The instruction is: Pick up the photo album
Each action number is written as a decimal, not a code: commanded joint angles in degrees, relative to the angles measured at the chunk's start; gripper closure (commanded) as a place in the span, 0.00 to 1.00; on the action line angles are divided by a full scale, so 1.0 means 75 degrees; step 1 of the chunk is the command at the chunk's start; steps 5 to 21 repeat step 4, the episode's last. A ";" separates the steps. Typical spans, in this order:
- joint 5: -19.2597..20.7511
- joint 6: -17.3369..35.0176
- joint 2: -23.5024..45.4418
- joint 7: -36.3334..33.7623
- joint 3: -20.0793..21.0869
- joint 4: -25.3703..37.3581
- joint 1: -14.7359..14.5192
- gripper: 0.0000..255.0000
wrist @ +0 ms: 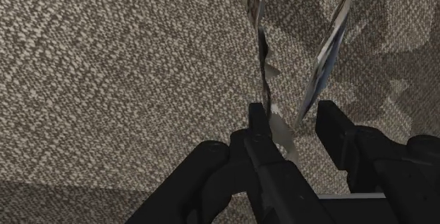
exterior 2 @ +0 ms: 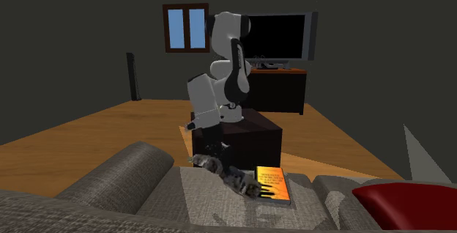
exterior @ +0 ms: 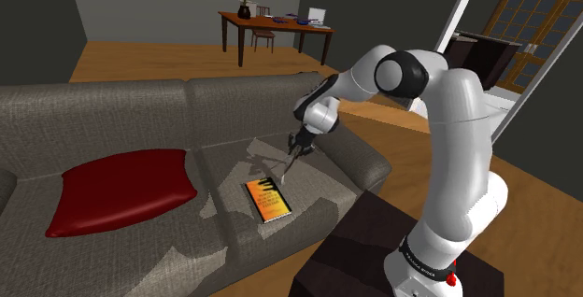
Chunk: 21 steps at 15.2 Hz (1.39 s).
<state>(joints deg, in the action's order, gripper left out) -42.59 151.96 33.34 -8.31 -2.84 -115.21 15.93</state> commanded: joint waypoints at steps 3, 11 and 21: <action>0.0163 -0.0184 -0.0291 -0.0191 -0.0117 -0.0096 -0.0082 1.00; 0.0163 -0.0185 -0.0291 -0.0191 -0.0117 -0.0095 -0.0082 1.00; 0.0163 -0.0185 -0.0291 -0.0191 -0.0117 -0.0095 -0.0082 1.00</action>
